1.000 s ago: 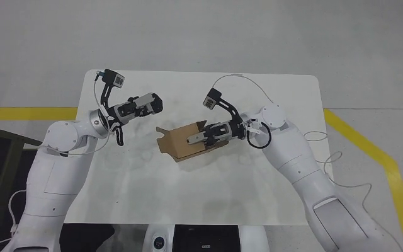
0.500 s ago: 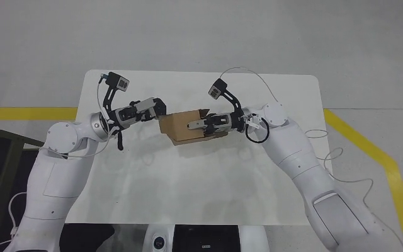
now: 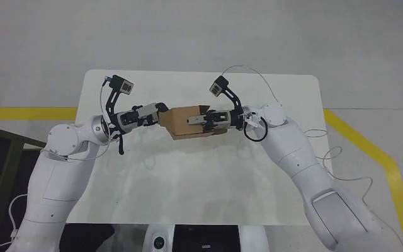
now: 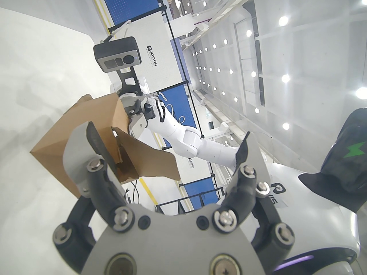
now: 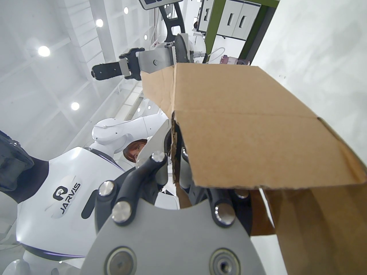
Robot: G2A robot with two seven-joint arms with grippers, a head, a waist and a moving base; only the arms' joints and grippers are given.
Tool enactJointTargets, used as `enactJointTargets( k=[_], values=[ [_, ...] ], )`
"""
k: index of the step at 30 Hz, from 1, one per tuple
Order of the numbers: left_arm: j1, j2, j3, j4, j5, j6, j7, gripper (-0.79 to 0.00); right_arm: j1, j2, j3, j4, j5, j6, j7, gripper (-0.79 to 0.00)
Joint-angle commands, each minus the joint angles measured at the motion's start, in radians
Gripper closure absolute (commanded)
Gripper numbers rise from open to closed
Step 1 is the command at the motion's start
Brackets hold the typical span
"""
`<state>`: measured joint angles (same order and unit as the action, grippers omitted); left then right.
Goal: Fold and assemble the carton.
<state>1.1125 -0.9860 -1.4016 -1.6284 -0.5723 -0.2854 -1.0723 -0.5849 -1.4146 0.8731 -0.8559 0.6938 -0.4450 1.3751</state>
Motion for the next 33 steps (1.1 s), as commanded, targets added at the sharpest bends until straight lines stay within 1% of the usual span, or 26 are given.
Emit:
enactJointTargets(
  k=[1, 25, 33],
  values=[
    [0.000, 0.000, 0.003, -0.002, 0.000, 0.001, 0.000, -0.785, 0.001, -0.001, -0.002, -0.001, 0.002, 0.001, 0.001, 0.000],
    [0.005, -0.002, 0.004, -0.024, 0.001, 0.007, 0.007, -0.785, -0.007, -0.006, -0.011, -0.016, 0.009, 0.005, 0.005, 0.000],
    [0.002, 0.002, -0.027, 0.003, 0.051, -0.019, 0.033, -0.785, -0.003, 0.008, 0.024, 0.034, -0.026, -0.022, -0.022, 0.000]
  ],
)
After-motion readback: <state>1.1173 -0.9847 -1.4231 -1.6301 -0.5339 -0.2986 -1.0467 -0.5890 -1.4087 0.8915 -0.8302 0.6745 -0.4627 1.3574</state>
